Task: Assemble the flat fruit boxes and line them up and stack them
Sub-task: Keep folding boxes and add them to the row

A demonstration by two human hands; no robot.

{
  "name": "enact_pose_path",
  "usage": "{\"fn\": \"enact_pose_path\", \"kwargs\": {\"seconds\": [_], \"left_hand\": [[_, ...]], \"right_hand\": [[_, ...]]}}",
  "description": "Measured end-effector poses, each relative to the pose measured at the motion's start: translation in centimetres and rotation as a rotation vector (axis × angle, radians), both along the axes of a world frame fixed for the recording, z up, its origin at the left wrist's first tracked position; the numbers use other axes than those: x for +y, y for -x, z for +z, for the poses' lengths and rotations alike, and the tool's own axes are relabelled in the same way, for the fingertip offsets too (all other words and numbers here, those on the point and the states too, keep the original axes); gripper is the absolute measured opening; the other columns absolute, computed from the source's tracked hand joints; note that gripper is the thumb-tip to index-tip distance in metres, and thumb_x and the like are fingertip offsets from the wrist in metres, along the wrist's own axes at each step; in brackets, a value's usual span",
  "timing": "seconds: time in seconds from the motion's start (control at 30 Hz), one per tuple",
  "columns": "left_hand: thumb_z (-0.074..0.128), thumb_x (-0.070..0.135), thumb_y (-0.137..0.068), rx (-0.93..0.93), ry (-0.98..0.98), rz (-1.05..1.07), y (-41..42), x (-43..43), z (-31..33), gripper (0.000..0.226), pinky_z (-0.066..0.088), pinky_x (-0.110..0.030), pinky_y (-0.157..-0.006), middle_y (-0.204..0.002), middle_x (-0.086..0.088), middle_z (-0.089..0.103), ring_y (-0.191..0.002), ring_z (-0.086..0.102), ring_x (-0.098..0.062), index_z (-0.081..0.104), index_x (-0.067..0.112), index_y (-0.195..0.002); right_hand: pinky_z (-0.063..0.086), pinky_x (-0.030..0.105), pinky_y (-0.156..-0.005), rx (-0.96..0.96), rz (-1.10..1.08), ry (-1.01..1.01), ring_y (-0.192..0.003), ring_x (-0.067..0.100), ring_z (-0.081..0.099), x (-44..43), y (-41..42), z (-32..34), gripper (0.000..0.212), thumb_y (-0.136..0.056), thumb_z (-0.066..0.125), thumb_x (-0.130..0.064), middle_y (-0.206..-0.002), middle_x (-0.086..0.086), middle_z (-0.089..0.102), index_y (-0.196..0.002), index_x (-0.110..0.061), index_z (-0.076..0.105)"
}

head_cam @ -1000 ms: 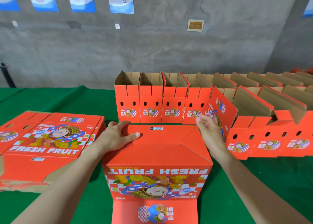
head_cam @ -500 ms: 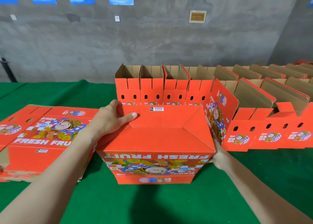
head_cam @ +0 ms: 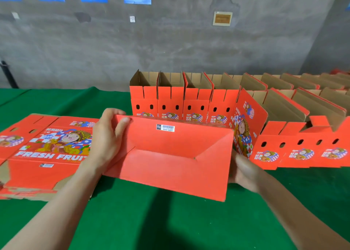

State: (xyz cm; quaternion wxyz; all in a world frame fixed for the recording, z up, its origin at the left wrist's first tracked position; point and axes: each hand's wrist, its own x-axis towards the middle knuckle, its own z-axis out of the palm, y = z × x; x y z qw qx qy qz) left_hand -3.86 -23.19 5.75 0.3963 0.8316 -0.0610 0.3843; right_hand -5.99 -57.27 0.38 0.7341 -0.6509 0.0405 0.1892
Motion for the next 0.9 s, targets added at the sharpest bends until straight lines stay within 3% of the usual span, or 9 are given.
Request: {"fn": "enact_pose_path", "kwargs": {"seconds": [0.1,0.17,0.27,0.33,0.43,0.57,0.7,0.83,0.9], "left_hand": [[0.038,0.029,-0.096,-0.051,0.135,-0.058,-0.2,0.3,-0.9,0.027,0.036,-0.01,-0.079,-0.102,0.0,0.061,-0.089,0.053,-0.003,0.058,0.009,-0.098],[0.032,0.027,-0.099,-0.056,0.205,-0.077,-0.6,0.4,-1.4,0.031,0.037,-0.007,-0.083,-0.104,-0.003,0.064,-0.09,0.056,0.0,0.058,0.013,-0.089],[0.04,0.019,-0.099,0.057,0.365,-0.086,-1.7,0.7,-2.3,0.027,0.04,-0.007,-0.082,-0.107,-0.007,0.067,-0.091,0.06,-0.001,0.056,0.021,-0.077],[0.053,0.012,-0.095,0.167,0.413,-0.06,-2.4,1.2,-3.3,0.008,0.043,-0.012,-0.086,-0.114,-0.007,0.065,-0.098,0.062,-0.005,0.058,0.016,-0.09],[0.066,0.012,-0.087,0.292,0.341,0.064,-3.0,1.7,-4.3,0.047,0.04,-0.037,-0.104,-0.134,-0.008,0.05,-0.121,0.05,-0.024,0.047,0.009,-0.13],[0.067,0.014,-0.085,0.267,0.303,0.15,-2.9,1.3,-4.4,0.063,0.032,-0.047,-0.11,-0.142,-0.015,0.04,-0.131,0.04,-0.03,0.037,0.007,-0.14],[0.067,0.01,-0.085,0.256,0.236,0.13,-2.5,0.2,-4.5,0.065,0.032,-0.044,-0.11,-0.141,-0.019,0.037,-0.13,0.04,-0.034,0.036,0.004,-0.141],[0.067,0.007,-0.084,0.253,0.211,0.108,-2.1,-0.9,-4.8,0.063,0.032,-0.024,-0.099,-0.138,-0.018,0.039,-0.122,0.045,-0.03,0.038,0.004,-0.14],[0.067,0.005,-0.084,0.267,0.201,0.094,-1.6,-1.4,-5.3,0.062,0.031,-0.025,-0.103,-0.138,-0.019,0.04,-0.122,0.045,-0.03,0.039,0.002,-0.139]], "right_hand": [[0.042,0.067,-0.091,-0.089,0.004,-0.097,-0.103,0.036,0.053,-0.9,-0.2,-0.3,0.072,-0.066,0.078,-0.044,-0.113,0.018,0.062,-0.132,-0.031,0.052],[0.053,0.055,-0.08,-0.139,0.003,-0.169,-0.099,0.034,0.06,-0.8,-0.4,-0.3,0.083,-0.067,0.079,-0.029,-0.114,0.014,0.066,-0.14,-0.035,0.039],[0.054,0.042,-0.071,-0.234,-0.064,-0.134,-0.08,0.02,0.068,-0.5,-0.2,0.3,0.086,-0.068,0.072,-0.014,-0.094,0.005,0.071,-0.141,-0.038,0.034],[0.053,0.033,-0.063,-0.282,-0.119,-0.099,-0.076,0.016,0.068,-0.4,-0.2,0.6,0.095,-0.06,0.074,-0.011,-0.099,0.008,0.069,-0.14,-0.041,0.032],[0.055,0.027,-0.067,-0.385,-0.146,-0.037,-0.072,0.011,0.064,0.3,-0.2,0.8,0.108,-0.051,0.082,-0.017,-0.1,0.006,0.065,-0.139,-0.047,0.028],[0.044,0.02,-0.077,-0.57,-0.213,0.239,-0.061,0.001,0.043,1.5,-0.5,-0.2,0.104,-0.064,0.084,-0.013,-0.101,0.0,0.045,-0.137,-0.052,0.021],[0.045,0.014,-0.085,-0.683,-0.252,0.541,-0.075,-0.001,0.046,3.0,-0.1,-2.9,0.102,-0.077,0.073,-0.002,-0.094,-0.006,0.045,-0.135,-0.059,0.012],[0.036,0.02,-0.105,-0.763,-0.129,0.718,-0.107,0.002,0.039,4.4,1.0,-5.9,0.101,-0.076,0.063,0.005,-0.137,-0.006,0.035,-0.145,-0.046,0.008],[0.022,0.017,-0.111,-0.748,-0.019,0.777,-0.123,0.009,0.035,5.0,1.6,-7.4,0.101,-0.08,0.058,0.003,-0.134,-0.009,0.03,-0.145,-0.05,0.003]]}}
